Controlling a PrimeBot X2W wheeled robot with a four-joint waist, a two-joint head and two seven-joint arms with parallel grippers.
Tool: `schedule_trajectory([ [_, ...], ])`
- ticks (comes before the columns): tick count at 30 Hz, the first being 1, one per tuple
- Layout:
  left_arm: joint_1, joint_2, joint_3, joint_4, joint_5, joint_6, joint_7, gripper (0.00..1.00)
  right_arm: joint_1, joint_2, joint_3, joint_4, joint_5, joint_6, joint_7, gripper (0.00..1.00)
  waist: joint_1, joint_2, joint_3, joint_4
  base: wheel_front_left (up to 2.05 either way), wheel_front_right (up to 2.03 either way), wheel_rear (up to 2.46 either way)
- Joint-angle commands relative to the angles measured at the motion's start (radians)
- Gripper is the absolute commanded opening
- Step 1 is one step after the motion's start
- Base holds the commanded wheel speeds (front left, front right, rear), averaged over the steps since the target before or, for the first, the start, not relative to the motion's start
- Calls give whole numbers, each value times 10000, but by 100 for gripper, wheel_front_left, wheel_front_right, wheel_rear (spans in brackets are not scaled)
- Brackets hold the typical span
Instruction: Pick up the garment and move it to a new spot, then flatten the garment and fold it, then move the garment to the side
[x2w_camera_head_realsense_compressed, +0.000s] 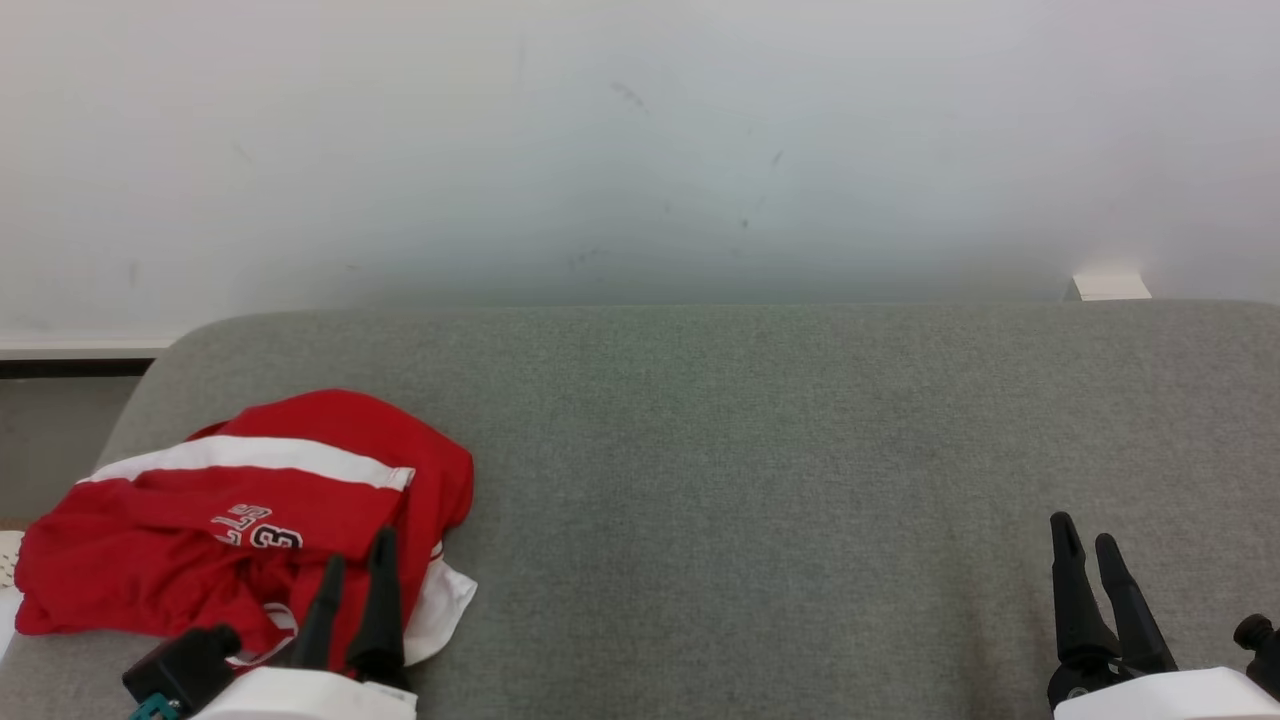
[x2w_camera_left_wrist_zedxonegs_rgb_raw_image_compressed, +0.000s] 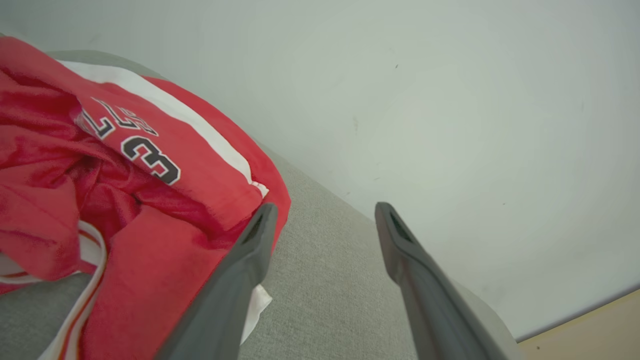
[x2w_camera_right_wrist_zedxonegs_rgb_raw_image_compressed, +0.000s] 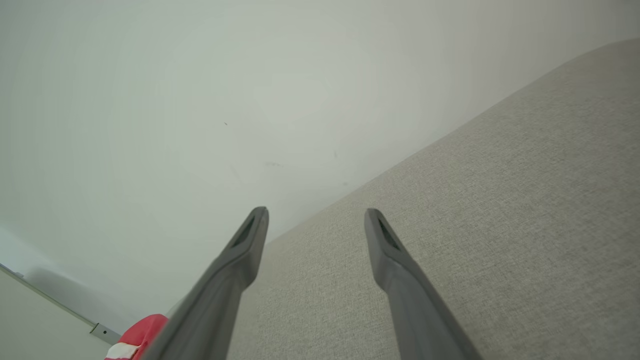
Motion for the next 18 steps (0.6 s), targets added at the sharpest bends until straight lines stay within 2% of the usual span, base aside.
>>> schedule_trajectory([
  [1,-28,79,-48,-71,467,40,-139,100,-61,-80,6,-13,-393,-10,-116,100,0,0,-14,-10,0,0,0],
  [18,41,95,-409,154,2423,209,-569,100,-19,84,-136,212,-2723,-12,-557,100,0,0,-125,-75,0,0,0],
])
